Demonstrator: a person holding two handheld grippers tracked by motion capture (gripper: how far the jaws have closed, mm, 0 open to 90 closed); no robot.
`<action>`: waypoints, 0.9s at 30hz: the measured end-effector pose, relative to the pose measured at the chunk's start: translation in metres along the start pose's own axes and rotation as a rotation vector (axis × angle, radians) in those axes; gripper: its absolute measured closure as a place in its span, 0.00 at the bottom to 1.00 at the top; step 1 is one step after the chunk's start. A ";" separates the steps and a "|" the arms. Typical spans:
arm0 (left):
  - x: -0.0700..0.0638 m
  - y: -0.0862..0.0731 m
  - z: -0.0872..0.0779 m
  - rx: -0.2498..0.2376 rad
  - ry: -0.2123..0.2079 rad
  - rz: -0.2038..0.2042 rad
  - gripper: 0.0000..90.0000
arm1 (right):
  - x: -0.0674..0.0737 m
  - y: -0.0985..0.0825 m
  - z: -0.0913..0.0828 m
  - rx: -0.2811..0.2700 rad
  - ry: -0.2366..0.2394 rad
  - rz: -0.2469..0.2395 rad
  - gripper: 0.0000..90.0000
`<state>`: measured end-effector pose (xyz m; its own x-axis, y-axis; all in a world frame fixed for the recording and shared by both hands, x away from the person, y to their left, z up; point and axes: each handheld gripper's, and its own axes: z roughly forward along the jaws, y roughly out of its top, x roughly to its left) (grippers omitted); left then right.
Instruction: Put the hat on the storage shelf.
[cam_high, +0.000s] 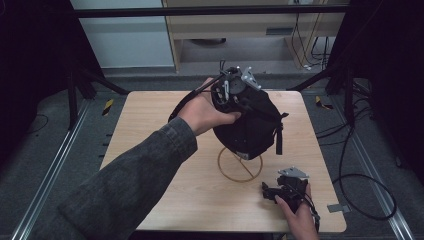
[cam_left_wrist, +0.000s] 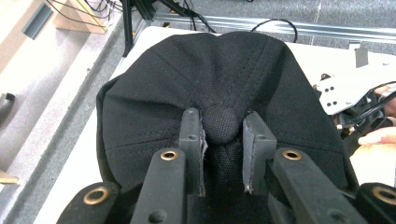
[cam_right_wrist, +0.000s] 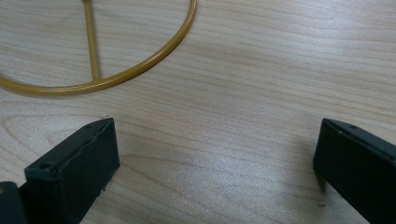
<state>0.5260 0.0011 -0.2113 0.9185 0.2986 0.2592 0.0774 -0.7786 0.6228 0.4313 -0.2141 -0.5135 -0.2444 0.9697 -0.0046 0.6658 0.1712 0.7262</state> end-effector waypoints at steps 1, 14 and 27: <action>0.000 -0.001 0.001 0.003 -0.001 0.000 0.81 | 0.000 0.000 0.000 0.000 0.000 0.000 0.00; 0.003 -0.010 0.016 0.015 -0.023 -0.025 0.81 | 0.000 0.000 0.000 -0.001 -0.002 -0.007 0.00; 0.001 -0.015 0.029 0.031 -0.030 -0.036 0.80 | 0.000 0.000 0.000 -0.001 -0.003 -0.001 0.00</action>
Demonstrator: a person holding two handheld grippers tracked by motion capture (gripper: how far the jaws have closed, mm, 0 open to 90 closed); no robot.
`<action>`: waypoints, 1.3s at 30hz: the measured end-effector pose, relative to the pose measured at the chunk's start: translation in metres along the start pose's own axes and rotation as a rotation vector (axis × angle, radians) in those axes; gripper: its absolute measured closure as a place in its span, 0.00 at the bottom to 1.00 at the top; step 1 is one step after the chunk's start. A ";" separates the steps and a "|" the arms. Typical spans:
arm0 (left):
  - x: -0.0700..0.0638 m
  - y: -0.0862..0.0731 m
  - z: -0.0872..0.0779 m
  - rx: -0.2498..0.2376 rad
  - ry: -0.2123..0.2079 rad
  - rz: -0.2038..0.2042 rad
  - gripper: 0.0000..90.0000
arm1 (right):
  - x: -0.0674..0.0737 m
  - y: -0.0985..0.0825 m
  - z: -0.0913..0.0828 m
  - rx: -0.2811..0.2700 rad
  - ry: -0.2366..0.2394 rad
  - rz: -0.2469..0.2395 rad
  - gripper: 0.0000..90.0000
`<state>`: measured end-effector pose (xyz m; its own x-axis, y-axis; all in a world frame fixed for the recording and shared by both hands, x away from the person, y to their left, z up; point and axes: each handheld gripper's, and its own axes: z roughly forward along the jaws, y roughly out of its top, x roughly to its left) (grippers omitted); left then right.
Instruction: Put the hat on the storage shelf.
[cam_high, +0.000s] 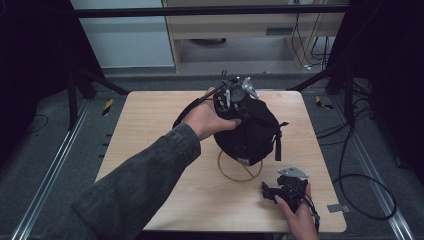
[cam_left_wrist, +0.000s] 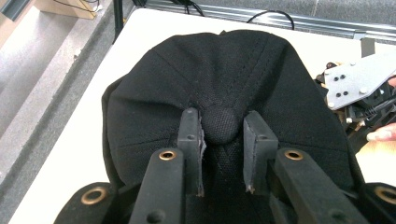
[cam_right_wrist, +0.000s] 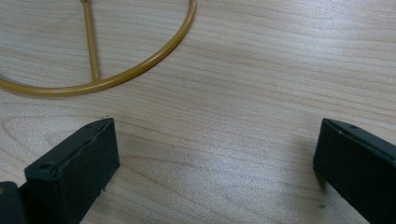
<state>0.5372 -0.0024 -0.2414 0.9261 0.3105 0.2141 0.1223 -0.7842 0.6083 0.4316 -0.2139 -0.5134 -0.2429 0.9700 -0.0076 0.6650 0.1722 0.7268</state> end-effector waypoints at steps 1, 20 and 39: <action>0.000 0.000 0.000 0.000 0.001 0.000 0.80 | 0.000 0.000 0.000 0.000 0.000 0.000 0.00; -0.002 -0.002 0.002 -0.007 0.007 0.001 0.77 | 0.000 0.000 0.000 0.000 0.000 0.000 0.00; -0.006 -0.009 -0.002 -0.064 0.036 0.005 0.71 | 0.000 0.000 0.000 0.001 -0.001 0.003 0.00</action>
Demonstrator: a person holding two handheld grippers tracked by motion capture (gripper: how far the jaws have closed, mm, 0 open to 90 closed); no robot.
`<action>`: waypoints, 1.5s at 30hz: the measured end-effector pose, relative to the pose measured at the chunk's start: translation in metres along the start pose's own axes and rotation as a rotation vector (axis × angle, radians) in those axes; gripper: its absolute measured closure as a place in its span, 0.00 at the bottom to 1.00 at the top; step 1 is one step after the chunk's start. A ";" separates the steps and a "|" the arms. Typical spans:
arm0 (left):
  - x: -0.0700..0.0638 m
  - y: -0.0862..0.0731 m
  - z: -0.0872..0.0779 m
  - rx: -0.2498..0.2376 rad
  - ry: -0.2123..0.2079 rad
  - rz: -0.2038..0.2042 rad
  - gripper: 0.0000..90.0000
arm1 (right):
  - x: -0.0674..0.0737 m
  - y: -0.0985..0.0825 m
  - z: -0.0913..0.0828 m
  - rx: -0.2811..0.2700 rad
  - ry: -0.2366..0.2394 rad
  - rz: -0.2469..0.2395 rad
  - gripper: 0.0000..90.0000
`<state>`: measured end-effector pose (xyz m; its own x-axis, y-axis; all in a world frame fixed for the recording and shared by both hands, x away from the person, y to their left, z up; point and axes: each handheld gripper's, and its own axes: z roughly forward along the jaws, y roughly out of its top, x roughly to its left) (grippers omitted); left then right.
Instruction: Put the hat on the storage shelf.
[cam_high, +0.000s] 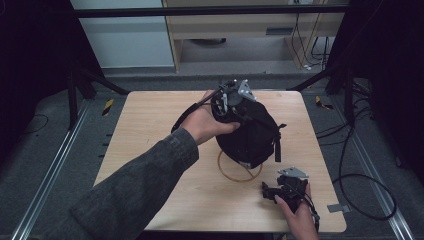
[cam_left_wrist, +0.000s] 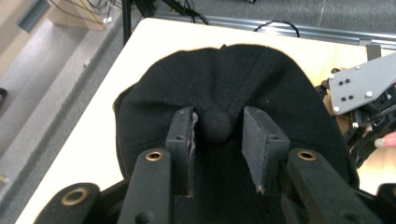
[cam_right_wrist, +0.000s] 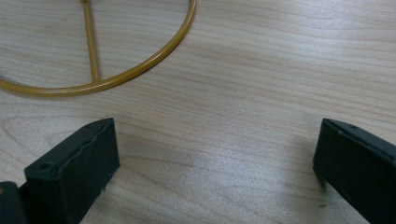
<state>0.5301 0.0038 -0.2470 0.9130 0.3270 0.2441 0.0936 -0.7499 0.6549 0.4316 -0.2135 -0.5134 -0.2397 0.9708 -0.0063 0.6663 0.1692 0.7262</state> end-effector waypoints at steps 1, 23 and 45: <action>0.000 0.000 -0.001 -0.007 0.000 0.005 0.69 | 0.000 0.000 0.000 0.000 0.000 0.000 0.00; -0.010 0.001 -0.010 -0.100 0.032 -0.028 0.31 | 0.001 0.000 0.000 0.002 0.000 0.006 0.00; -0.027 -0.019 -0.019 -0.165 -0.013 -0.144 0.06 | 0.001 0.000 0.000 0.001 -0.001 0.008 0.00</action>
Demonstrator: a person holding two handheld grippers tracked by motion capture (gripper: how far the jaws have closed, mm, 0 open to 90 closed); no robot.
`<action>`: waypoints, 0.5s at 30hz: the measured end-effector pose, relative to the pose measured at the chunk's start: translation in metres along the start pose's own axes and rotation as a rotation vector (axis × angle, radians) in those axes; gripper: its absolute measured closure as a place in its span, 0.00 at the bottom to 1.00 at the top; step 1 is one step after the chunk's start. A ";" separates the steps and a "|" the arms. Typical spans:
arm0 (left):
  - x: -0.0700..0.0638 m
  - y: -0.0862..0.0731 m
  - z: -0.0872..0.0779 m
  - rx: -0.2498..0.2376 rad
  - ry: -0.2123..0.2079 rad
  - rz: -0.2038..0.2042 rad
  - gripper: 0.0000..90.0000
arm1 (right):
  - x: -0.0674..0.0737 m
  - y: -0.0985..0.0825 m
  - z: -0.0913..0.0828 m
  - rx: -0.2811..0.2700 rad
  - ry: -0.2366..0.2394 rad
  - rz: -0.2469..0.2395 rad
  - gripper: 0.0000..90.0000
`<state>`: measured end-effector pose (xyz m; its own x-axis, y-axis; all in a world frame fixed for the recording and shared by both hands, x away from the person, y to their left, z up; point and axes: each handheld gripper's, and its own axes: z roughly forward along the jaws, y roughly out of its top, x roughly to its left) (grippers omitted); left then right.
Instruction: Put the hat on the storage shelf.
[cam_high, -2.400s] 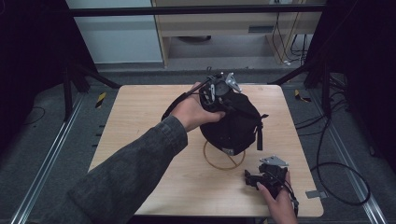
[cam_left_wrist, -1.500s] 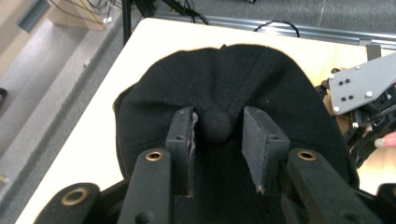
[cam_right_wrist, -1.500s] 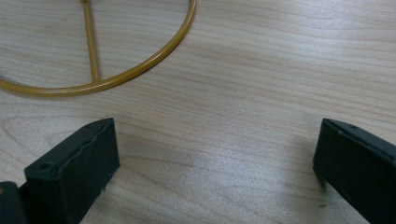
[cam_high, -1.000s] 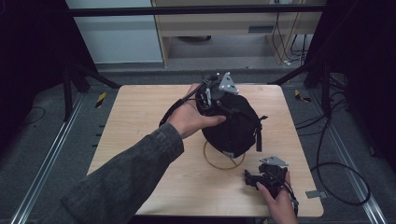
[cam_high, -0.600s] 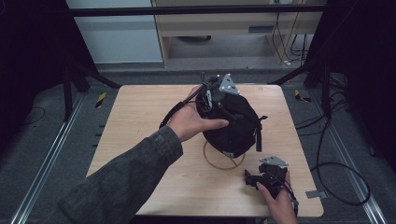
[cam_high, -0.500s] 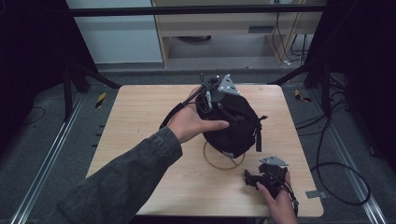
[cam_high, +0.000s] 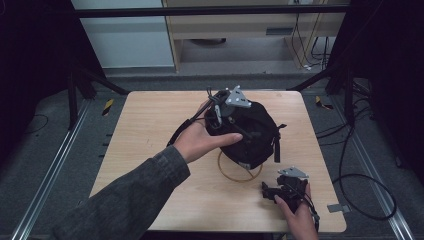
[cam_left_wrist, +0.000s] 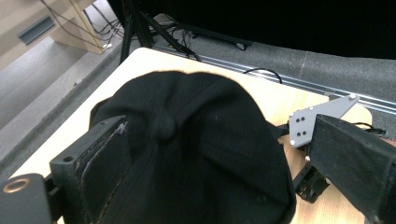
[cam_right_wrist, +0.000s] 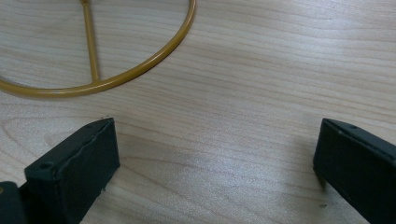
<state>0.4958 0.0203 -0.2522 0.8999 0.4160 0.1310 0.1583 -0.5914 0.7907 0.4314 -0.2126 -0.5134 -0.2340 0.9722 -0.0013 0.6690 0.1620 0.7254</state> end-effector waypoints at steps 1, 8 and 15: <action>0.000 -0.002 -0.002 -0.005 -0.002 -0.008 0.06 | 0.000 0.000 0.000 0.000 0.000 0.000 0.00; 0.001 -0.029 -0.021 -0.022 0.012 -0.044 0.06 | 0.000 0.000 0.000 0.002 0.000 0.000 0.00; 0.003 -0.072 -0.038 0.000 0.045 -0.076 0.06 | 0.000 0.000 0.000 -0.001 -0.002 0.000 0.00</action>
<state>0.4718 0.0910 -0.2860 0.8661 0.4903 0.0973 0.2256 -0.5571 0.7992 0.4312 -0.2125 -0.5133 -0.2331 0.9724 -0.0027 0.6684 0.1623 0.7259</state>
